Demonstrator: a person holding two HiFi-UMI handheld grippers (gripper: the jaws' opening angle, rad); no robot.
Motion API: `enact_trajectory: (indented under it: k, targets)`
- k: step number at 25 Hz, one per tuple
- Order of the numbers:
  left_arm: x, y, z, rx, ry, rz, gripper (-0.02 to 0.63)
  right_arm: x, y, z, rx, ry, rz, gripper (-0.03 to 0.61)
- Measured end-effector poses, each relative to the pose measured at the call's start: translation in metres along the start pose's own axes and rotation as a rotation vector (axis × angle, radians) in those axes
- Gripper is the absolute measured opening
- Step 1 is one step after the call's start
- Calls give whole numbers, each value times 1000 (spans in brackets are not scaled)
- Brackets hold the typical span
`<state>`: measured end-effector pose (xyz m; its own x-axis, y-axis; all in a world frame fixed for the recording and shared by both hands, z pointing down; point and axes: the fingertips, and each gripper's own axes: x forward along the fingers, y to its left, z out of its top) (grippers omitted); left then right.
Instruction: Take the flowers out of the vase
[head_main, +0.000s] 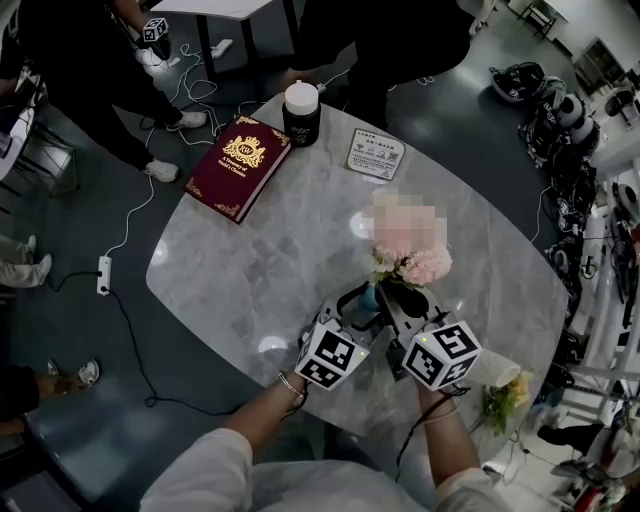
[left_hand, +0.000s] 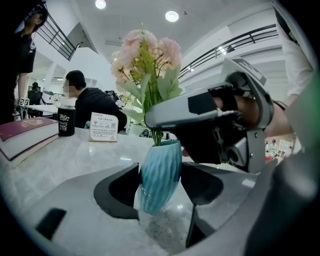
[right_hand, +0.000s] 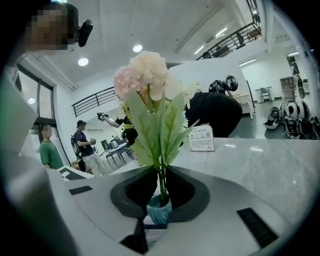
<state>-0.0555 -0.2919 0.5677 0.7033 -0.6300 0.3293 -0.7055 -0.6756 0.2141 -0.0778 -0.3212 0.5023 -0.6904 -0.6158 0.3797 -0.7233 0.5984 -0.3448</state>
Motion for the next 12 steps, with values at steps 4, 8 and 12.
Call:
enact_trajectory:
  k: [4, 8, 12]
  targets:
    - [-1, 0, 0, -8, -1, 2, 270, -4, -1, 6, -11, -26, -4, 44]
    - [0, 1, 0, -16, -3, 3, 270, -7, 2, 16, -28, -63, 3, 43]
    - [0, -1, -1, -20, -2, 6, 270, -12, 2, 24, -27, -99, -7, 43]
